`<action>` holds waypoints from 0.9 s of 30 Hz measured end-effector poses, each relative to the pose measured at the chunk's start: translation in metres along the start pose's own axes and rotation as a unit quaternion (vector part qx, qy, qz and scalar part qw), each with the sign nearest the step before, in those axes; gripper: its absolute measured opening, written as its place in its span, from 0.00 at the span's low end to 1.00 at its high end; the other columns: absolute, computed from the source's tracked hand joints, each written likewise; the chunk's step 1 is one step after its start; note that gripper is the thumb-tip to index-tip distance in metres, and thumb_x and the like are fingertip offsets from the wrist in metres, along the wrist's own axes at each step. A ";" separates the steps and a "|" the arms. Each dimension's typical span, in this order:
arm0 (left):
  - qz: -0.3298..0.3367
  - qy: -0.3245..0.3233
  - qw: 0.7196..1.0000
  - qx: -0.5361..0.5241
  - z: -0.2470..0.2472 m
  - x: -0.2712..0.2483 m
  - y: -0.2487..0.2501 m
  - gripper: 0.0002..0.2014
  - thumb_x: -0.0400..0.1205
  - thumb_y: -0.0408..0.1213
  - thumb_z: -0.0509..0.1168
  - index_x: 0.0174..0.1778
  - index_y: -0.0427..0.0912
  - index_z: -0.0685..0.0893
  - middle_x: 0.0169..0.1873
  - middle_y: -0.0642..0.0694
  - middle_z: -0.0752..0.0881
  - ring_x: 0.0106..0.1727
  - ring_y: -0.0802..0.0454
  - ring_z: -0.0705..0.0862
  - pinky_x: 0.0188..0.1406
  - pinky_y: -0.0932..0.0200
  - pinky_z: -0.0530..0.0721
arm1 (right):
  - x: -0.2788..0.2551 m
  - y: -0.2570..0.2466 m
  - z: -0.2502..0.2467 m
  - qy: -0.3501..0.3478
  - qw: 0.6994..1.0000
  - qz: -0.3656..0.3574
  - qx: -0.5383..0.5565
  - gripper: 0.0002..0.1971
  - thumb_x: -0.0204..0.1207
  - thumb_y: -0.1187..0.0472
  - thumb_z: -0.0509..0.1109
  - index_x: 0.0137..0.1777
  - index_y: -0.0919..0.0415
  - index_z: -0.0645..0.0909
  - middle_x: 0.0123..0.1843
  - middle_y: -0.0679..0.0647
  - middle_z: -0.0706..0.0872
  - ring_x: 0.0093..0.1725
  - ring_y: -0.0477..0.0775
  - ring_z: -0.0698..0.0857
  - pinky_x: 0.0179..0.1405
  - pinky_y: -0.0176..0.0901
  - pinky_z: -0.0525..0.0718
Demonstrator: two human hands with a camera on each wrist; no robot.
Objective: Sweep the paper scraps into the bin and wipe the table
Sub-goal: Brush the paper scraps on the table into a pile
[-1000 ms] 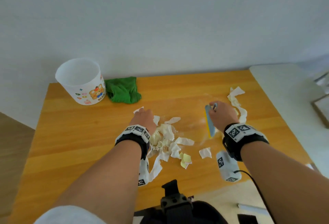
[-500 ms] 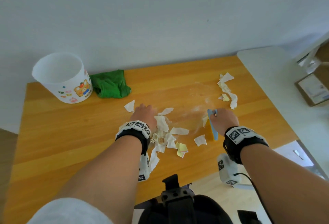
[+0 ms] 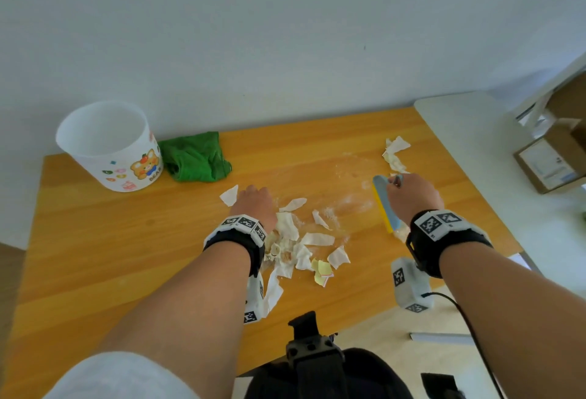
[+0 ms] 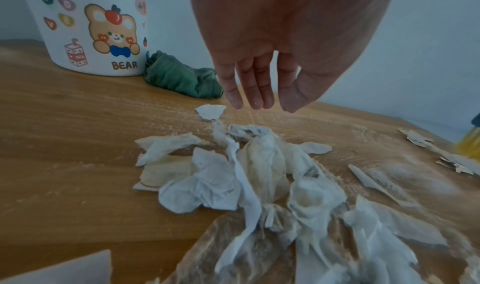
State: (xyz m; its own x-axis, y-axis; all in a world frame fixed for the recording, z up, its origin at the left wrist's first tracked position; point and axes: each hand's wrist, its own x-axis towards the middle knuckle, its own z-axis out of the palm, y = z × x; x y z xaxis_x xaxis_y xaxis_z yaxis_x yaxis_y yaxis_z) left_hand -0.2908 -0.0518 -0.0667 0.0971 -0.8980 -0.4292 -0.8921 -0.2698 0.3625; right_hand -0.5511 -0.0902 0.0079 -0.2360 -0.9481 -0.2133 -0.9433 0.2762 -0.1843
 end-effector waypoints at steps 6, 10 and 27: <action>0.018 -0.004 1.000 0.002 0.004 0.002 0.011 0.15 0.83 0.30 0.58 0.65 0.42 0.76 0.65 0.42 0.72 0.68 0.42 0.72 0.61 0.49 0.79 | 0.002 0.037 0.006 0.052 0.997 0.050 -0.020 0.16 0.85 0.55 0.56 0.64 0.50 0.82 0.59 0.59 0.81 0.56 0.63 0.81 0.47 0.54 0.84; 0.020 0.001 1.000 0.010 0.009 0.000 0.012 0.15 0.83 0.30 0.57 0.65 0.43 0.77 0.65 0.42 0.73 0.68 0.42 0.72 0.62 0.49 0.79 | -0.003 0.048 0.018 0.002 0.996 0.090 -0.024 0.16 0.86 0.51 0.54 0.58 0.53 0.83 0.60 0.61 0.82 0.63 0.65 0.78 0.54 0.57 0.81; -0.013 0.037 0.999 -0.002 0.008 -0.004 -0.006 0.12 0.84 0.34 0.60 0.64 0.43 0.78 0.64 0.43 0.74 0.68 0.42 0.73 0.64 0.48 0.79 | -0.011 -0.012 0.036 -0.094 0.978 -0.072 0.172 0.18 0.84 0.56 0.59 0.55 0.71 0.84 0.34 0.70 0.79 0.30 0.67 0.76 0.27 0.53 0.75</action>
State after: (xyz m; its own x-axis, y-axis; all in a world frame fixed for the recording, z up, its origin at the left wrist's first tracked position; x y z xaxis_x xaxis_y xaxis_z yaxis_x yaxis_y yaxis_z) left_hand -0.2897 -0.0434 -0.0736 0.1532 -0.9134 -0.3772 -0.8868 -0.2955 0.3553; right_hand -0.5288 -0.0772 -0.0216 -0.0289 -0.9440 -0.3285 -0.8218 0.2096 -0.5298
